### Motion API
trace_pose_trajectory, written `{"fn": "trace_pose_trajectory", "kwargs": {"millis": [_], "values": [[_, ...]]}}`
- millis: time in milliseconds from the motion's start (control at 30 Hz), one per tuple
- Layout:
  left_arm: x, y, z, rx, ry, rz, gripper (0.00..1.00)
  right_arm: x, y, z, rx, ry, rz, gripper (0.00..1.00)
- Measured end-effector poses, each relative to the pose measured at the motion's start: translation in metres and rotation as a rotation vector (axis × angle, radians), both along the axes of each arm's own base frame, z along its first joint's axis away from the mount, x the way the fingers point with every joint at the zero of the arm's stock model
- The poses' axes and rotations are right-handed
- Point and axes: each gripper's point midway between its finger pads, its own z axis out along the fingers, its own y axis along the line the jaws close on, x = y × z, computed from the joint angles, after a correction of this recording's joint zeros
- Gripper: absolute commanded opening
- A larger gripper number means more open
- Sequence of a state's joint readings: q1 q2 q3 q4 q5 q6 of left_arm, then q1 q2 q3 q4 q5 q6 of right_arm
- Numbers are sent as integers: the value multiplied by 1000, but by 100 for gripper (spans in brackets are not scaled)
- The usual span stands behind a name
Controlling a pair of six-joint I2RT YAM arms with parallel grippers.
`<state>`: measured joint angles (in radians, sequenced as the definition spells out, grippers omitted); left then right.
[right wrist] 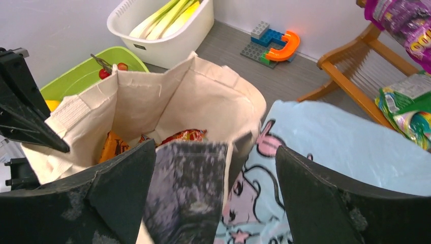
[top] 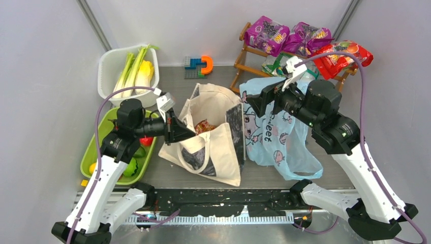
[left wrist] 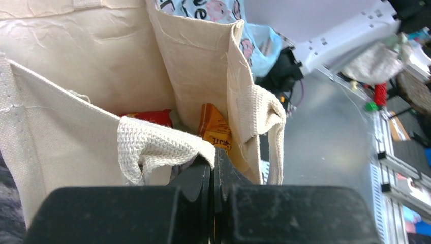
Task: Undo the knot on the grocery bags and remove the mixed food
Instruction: Move the takeout bag to the center of the board.
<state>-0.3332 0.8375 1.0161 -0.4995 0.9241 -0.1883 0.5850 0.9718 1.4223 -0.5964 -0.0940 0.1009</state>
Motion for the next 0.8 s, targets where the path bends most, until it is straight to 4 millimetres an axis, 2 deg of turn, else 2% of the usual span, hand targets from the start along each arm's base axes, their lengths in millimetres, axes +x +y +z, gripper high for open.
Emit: {"fn": "trace_pose_trajectory", "kwargs": {"millis": [167, 300, 400, 567, 700, 800], "values": [[-21, 2, -11, 44, 3, -101, 0, 9, 21, -4, -21, -17, 85, 95], [-23, 13, -14, 130, -39, -76, 0, 24, 39, -22, -51, 22, 128, 95], [-23, 24, -19, 182, -63, -21, 0, 38, 53, -47, -91, 78, 140, 96], [-35, 39, -33, 206, -107, 61, 0, 60, 81, -101, -210, 166, 162, 95], [-45, 46, -42, 206, -128, 95, 0, 70, 106, -142, -306, 188, 214, 96], [-44, 47, -43, 209, -129, 104, 0, 81, 121, -163, -349, 182, 241, 99]]}}
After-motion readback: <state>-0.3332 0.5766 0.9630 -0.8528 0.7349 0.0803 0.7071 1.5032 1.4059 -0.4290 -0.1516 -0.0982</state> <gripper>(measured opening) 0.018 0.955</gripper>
